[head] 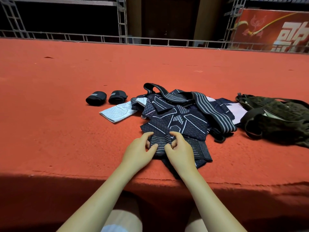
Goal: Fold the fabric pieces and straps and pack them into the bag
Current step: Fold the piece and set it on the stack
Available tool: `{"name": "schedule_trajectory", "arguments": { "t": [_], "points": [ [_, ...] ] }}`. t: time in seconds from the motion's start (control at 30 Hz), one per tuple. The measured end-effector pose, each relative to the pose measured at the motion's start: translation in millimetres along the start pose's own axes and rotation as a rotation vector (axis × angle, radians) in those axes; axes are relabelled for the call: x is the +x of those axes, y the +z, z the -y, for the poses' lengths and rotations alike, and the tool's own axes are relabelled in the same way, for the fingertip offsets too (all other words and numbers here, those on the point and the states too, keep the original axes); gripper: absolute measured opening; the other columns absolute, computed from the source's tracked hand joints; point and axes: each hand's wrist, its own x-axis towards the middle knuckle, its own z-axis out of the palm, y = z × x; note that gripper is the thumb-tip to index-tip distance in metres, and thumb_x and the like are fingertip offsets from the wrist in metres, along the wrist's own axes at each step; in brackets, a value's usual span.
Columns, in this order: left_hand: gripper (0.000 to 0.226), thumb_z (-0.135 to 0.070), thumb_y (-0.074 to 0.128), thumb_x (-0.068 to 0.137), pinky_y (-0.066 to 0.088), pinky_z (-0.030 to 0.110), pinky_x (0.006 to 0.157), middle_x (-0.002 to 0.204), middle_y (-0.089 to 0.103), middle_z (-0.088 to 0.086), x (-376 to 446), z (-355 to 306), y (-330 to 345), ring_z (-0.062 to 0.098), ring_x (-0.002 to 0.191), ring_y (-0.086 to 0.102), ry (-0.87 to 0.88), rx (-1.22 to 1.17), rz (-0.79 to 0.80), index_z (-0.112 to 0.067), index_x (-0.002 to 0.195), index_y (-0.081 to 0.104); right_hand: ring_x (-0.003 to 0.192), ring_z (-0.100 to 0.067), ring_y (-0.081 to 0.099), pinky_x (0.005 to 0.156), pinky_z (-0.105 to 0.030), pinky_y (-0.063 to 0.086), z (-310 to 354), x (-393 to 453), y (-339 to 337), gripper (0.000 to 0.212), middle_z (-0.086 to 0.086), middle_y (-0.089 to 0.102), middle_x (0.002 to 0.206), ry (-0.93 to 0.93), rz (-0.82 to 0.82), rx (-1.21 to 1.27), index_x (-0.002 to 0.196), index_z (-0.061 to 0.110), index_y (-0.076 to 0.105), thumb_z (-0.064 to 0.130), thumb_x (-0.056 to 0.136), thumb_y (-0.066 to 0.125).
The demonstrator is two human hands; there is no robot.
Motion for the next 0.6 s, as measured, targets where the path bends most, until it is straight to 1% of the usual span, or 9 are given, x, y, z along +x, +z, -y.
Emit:
{"name": "schedule_trajectory", "arguments": {
  "t": [0.1, 0.17, 0.23, 0.3, 0.4, 0.43, 0.5, 0.57, 0.6],
  "points": [
    [0.051, -0.025, 0.062, 0.087, 0.043, 0.032, 0.07, 0.076, 0.053, -0.011, 0.9, -2.5, -4.7, 0.005, 0.061, 0.047, -0.035, -0.098, 0.061, -0.025, 0.135, 0.046, 0.075, -0.016, 0.053, 0.073, -0.032, 0.042, -0.8, 0.7, 0.9, 0.043, 0.005, 0.054, 0.076, -0.011, 0.002, -0.026, 0.123, 0.018, 0.054, 0.014, 0.08, 0.059],
    [0.051, -0.018, 0.064, 0.086, 0.044, 0.03, 0.069, 0.075, 0.05, -0.011, 1.1, -1.1, -5.3, 0.006, 0.06, 0.046, -0.073, -0.226, 0.054, -0.022, 0.134, 0.049, 0.083, -0.016, 0.052, 0.08, -0.033, 0.044, -1.5, -0.1, 1.1, 0.043, 0.004, 0.054, 0.084, -0.042, -0.027, -0.012, 0.121, 0.018, 0.057, 0.012, 0.078, 0.061],
    [0.048, -0.009, 0.063, 0.086, 0.043, 0.025, 0.068, 0.076, 0.049, -0.008, 1.0, 1.7, -6.0, 0.007, 0.062, 0.046, -0.114, -0.39, 0.0, -0.018, 0.132, 0.053, 0.094, -0.018, 0.051, 0.088, -0.033, 0.044, -2.5, -1.0, 1.9, 0.043, 0.003, 0.054, 0.094, -0.109, -0.052, 0.002, 0.119, 0.018, 0.059, 0.011, 0.077, 0.065],
    [0.045, 0.002, 0.057, 0.086, 0.043, 0.021, 0.069, 0.077, 0.053, -0.005, 1.4, 4.1, -8.7, 0.006, 0.068, 0.049, -0.161, -0.559, -0.108, -0.019, 0.126, 0.056, 0.102, -0.019, 0.051, 0.093, -0.032, 0.043, -3.9, -1.6, 3.0, 0.04, 0.002, 0.055, 0.103, -0.195, -0.039, -0.012, 0.115, 0.02, 0.062, 0.014, 0.076, 0.069],
    [0.048, 0.011, 0.049, 0.085, 0.045, 0.014, 0.068, 0.082, 0.058, -0.001, 2.1, 5.0, -13.5, 0.006, 0.073, 0.052, -0.206, -0.765, -0.229, -0.026, 0.115, 0.058, 0.104, -0.015, 0.051, 0.092, -0.023, 0.039, -4.4, -3.3, 4.4, 0.03, 0.006, 0.056, 0.102, -0.305, 0.03, -0.041, 0.105, 0.02, 0.068, 0.02, 0.075, 0.071],
    [0.048, 0.01, 0.049, 0.085, 0.045, 0.013, 0.066, 0.081, 0.058, -0.002, 1.4, 4.2, -14.0, 0.005, 0.071, 0.052, -0.2, -0.767, -0.228, -0.026, 0.116, 0.058, 0.104, -0.013, 0.05, 0.091, -0.021, 0.038, -3.8, -4.6, 4.7, 0.026, 0.007, 0.056, 0.102, -0.329, 0.052, -0.037, 0.103, 0.019, 0.07, 0.021, 0.077, 0.068],
    [0.047, 0.007, 0.052, 0.085, 0.043, 0.014, 0.064, 0.073, 0.053, -0.005, -0.4, 2.1, -13.4, 0.001, 0.064, 0.049, -0.16, -0.688, -0.195, -0.023, 0.121, 0.058, 0.103, -0.01, 0.051, 0.088, -0.021, 0.042, -1.9, -7.0, 4.5, 0.025, 0.009, 0.058, 0.103, -0.36, 0.086, -0.016, 0.102, 0.018, 0.07, 0.023, 0.079, 0.061],
    [0.044, 0.003, 0.055, 0.086, 0.042, 0.012, 0.064, 0.071, 0.049, -0.006, -1.2, 0.8, -12.2, -0.001, 0.062, 0.046, -0.102, -0.614, -0.159, -0.024, 0.122, 0.057, 0.099, -0.006, 0.054, 0.086, -0.024, 0.045, 0.1, -9.0, 3.6, 0.03, 0.011, 0.061, 0.102, -0.36, 0.111, 0.018, 0.109, 0.019, 0.067, 0.026, 0.082, 0.055],
    [0.04, -0.001, 0.056, 0.089, 0.042, 0.012, 0.066, 0.073, 0.05, -0.005, -1.2, 0.3, -12.1, -0.002, 0.064, 0.047, -0.077, -0.593, -0.146, -0.024, 0.121, 0.057, 0.096, -0.004, 0.056, 0.085, -0.024, 0.045, 1.9, -9.6, 2.4, 0.032, 0.012, 0.063, 0.102, -0.324, 0.132, 0.047, 0.116, 0.021, 0.063, 0.028, 0.085, 0.056]
  ]
}}
